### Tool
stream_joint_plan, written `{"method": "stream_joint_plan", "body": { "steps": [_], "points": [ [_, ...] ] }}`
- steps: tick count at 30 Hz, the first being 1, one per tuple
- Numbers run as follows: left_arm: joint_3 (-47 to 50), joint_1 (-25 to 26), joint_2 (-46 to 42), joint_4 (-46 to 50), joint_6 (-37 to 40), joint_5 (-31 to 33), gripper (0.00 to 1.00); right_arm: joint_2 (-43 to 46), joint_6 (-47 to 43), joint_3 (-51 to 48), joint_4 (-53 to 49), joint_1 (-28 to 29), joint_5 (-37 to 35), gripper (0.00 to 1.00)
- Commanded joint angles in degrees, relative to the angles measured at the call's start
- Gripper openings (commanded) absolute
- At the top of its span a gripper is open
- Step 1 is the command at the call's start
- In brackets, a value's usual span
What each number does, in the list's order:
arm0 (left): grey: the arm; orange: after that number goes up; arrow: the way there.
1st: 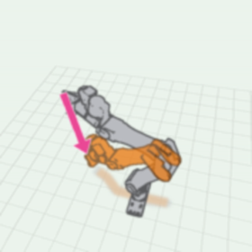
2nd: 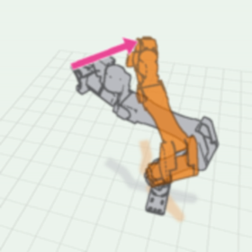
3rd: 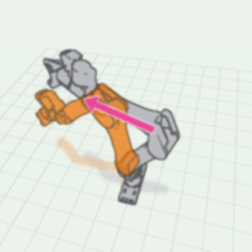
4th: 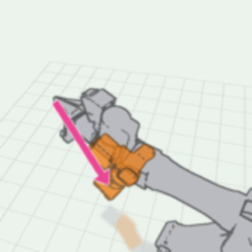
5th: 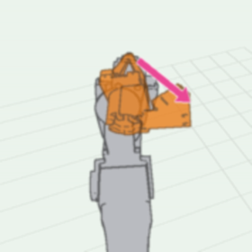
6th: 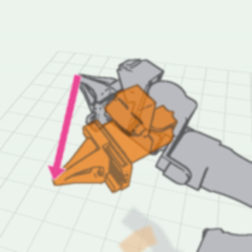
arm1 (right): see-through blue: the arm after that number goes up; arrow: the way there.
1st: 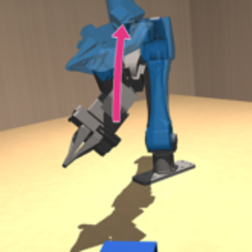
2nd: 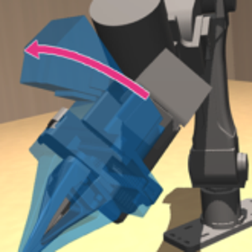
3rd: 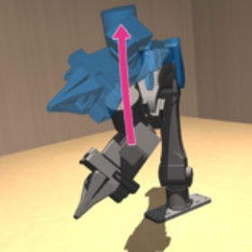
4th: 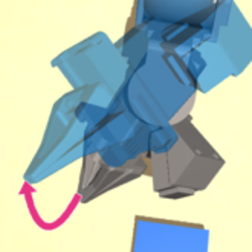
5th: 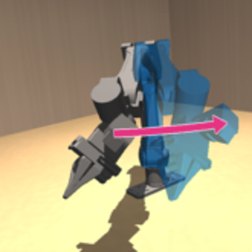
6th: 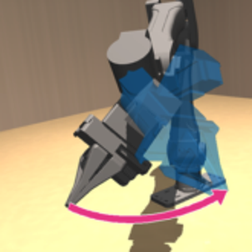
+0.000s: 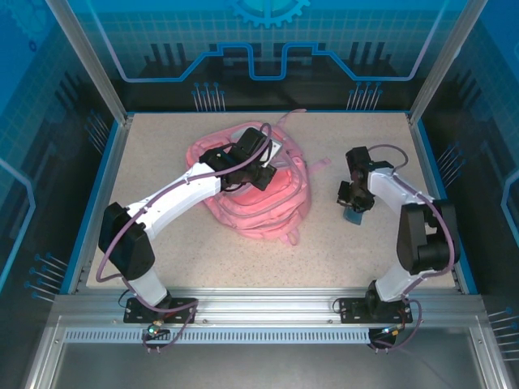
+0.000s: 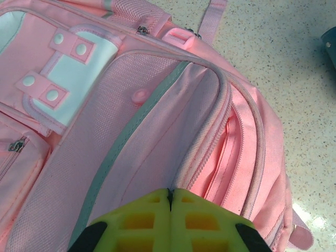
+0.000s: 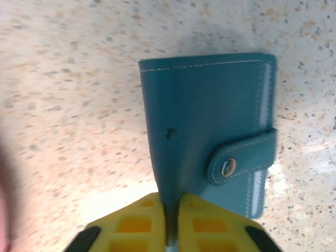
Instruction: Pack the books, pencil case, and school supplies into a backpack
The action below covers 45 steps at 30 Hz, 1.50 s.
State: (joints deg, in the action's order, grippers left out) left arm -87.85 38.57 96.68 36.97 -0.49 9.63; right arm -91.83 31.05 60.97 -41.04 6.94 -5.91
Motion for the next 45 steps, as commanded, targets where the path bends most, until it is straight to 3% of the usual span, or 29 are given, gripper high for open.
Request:
{"method": "stream_joint_plan", "body": {
  "steps": [1, 7, 10, 15, 23, 27, 29, 34, 39, 45],
  "points": [
    [-1.52, 0.04, -1.59, -2.45, -2.29, -1.01, 0.0, 5.19, -0.59, -1.33, 1.55, -0.9, 7.52, 0.05],
    [-2.75, -1.84, -1.45, -1.95, -4.82, -2.18, 0.0, 17.12, 0.53, -6.2, 11.45, -2.06, 28.69, 0.03],
    [-3.0, -2.76, -1.5, -2.93, -6.22, -3.84, 0.0, 21.43, 6.02, -9.43, 20.76, -1.87, 40.54, 0.04],
    [-4.53, -3.41, -0.85, -4.39, -8.27, -5.26, 0.0, 24.06, 20.59, -14.69, 38.57, 0.51, 48.63, 0.04],
    [-8.41, -3.5, 1.5, -6.37, -10.14, -6.25, 0.0, 20.04, 37.85, -16.6, 59.8, 9.75, 45.09, 0.04],
    [-10.04, -3.52, 3.23, -4.89, -9.86, -6.36, 0.0, 19.47, 37.48, -16.28, 56.9, 11.91, 39.9, 0.03],
    [-9.41, -3.52, 3.31, -3.4, -8.45, -5.9, 0.0, 21.18, 34.9, -16.18, 50.61, 11.48, 37.04, 0.03],
    [-3.47, -3.28, 1.97, 0.23, -0.63, -9.28, 0.36, 27.22, 25.53, -13.15, 31.61, 10.47, 27.67, 0.03],
    [0.35, -0.74, 2.55, 4.16, 7.24, -10.94, 0.58, 29.42, 22.41, -11.95, 22.5, 9.1, 23.19, 0.03],
    [-1.23, 1.41, 7.95, 7.58, 11.0, -5.94, 0.65, 29.77, 22.82, -11.93, 21.52, 8.71, 22.58, 0.03]
  ]
}}
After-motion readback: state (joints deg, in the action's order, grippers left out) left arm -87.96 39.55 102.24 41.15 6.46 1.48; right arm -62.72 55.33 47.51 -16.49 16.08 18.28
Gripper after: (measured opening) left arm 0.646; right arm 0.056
